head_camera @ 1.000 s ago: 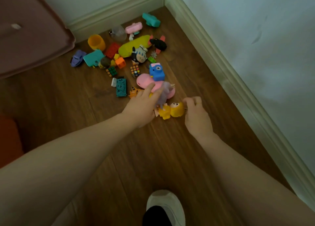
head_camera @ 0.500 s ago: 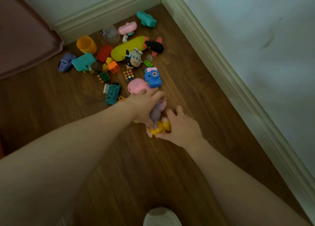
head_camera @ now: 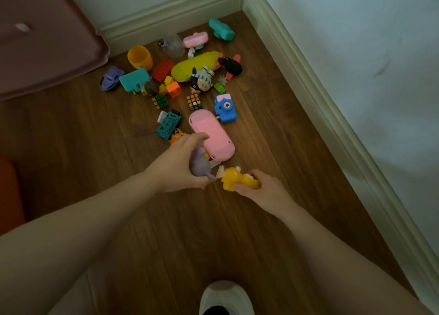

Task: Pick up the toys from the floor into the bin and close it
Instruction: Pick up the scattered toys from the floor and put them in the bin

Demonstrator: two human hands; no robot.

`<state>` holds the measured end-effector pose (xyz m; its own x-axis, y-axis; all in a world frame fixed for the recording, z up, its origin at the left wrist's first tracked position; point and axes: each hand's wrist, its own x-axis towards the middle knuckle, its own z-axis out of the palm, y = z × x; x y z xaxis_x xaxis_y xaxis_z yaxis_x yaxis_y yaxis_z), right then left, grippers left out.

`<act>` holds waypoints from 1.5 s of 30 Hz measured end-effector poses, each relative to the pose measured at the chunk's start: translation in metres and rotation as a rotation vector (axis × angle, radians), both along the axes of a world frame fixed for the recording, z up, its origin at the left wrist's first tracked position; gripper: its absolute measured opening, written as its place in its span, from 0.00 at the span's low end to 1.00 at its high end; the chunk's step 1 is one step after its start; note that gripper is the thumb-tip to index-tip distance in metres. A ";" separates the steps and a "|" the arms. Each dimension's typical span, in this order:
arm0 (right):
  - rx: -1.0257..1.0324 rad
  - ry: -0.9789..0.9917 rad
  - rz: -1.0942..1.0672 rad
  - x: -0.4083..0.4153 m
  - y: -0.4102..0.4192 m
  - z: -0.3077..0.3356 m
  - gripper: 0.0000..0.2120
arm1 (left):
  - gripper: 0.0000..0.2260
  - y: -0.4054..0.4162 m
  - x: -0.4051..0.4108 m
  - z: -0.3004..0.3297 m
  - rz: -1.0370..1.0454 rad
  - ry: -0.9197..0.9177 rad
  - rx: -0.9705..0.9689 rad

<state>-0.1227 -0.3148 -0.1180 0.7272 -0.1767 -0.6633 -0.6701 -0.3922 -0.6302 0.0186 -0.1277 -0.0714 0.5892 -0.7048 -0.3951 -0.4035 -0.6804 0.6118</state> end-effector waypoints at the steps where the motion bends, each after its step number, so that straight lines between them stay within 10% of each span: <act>1: 0.066 -0.050 -0.069 0.003 0.000 0.004 0.15 | 0.41 0.010 0.001 0.002 0.009 -0.025 -0.018; 9: 0.252 -0.226 -0.269 0.079 0.015 0.026 0.17 | 0.42 0.035 0.021 0.006 -0.241 0.011 0.433; 22: -0.328 -0.092 0.888 0.088 0.023 0.015 0.27 | 0.32 0.016 0.054 -0.009 -0.629 -0.239 0.696; 35: -0.431 -0.071 1.025 0.094 0.057 0.019 0.30 | 0.44 0.055 0.035 -0.021 -0.420 -0.071 0.617; 41: -0.448 0.059 1.038 0.094 0.079 0.025 0.61 | 0.41 0.092 0.018 -0.009 -0.202 0.037 0.484; 45: -0.543 0.171 1.180 0.110 0.110 0.027 0.62 | 0.40 0.118 0.014 0.005 -0.087 0.095 0.409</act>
